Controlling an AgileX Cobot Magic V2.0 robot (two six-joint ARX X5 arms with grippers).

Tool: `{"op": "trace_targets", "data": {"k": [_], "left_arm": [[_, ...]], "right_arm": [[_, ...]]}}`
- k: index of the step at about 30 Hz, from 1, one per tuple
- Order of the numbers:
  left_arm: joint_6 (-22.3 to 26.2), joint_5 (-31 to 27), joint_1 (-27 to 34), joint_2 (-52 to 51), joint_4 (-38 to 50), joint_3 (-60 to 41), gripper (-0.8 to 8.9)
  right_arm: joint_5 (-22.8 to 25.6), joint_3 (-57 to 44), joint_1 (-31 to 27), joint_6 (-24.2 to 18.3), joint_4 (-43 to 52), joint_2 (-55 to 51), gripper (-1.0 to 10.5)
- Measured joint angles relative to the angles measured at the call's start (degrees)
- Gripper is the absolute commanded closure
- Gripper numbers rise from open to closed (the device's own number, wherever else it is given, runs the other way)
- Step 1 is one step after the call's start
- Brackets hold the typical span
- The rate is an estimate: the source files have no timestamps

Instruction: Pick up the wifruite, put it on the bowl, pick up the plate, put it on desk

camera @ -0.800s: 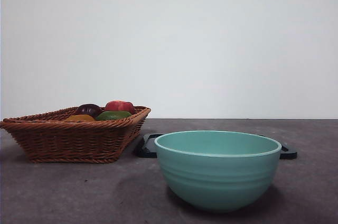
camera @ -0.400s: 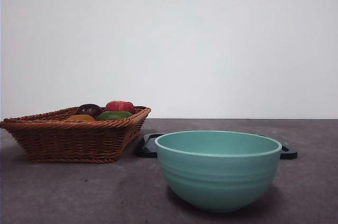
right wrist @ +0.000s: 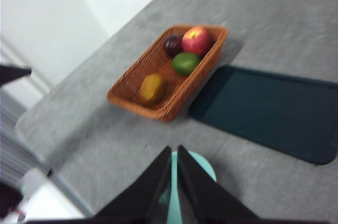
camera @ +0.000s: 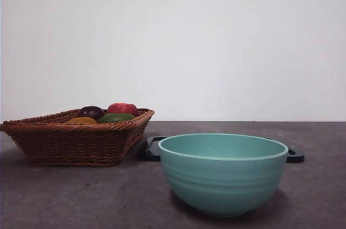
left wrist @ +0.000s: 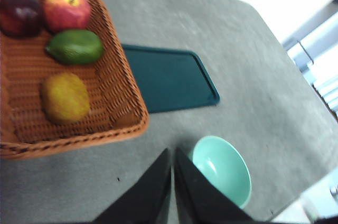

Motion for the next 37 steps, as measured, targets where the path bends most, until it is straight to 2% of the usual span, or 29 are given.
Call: {"op": "trace_targets", "data": {"k": [5,10,13,15,17,18,20,21,31,37], "left_arm": [[3.61,0.15,-2.47,0.52,-4.35,0.94,8.04],[6.05,0.20,-3.56,0.55,-6.40,0.94,7.98],[6.23,0.20,-3.56,0.52,-6.40,0.94,6.84],[6.25,0.20,-3.56,0.52,-6.38,0.94,5.48],[6.29,0.20,-3.56,0.52,-6.38,0.94,3.81],[6.38,0.20,-3.56,0.52,-6.36,0.94,3.24],[6.58,0.20,-3.56,0.52,-6.36,0.94,2.35],[6.78,0.20,-3.56,0.52,-6.36,0.94,2.18],[6.80,0.20,-3.56,0.94,-6.99,1.11,2.20],[7.76,-1.25,-3.56,6.32,-11.13,5.70,2.20]], "right_arm": [[-0.33,0.00,0.39,-3.43,-1.99,0.07,9.4],[-0.35,0.02,0.39,-4.33,-2.21,0.07,9.4],[-0.33,0.02,0.39,-4.52,-2.21,0.07,9.4],[-0.33,0.02,0.39,-4.55,-2.23,0.07,8.5],[-0.33,0.02,0.39,-4.59,-2.23,0.07,6.4],[-0.33,0.02,0.39,-4.61,-2.23,0.07,5.3],[-0.33,0.02,0.39,-4.57,-2.23,0.07,3.9],[-0.31,0.02,0.39,-4.57,-2.23,0.07,3.7],[-0.37,0.02,0.39,-4.50,-2.27,0.07,3.7],[-0.39,0.33,0.39,-4.44,-4.24,0.07,3.7]]}}
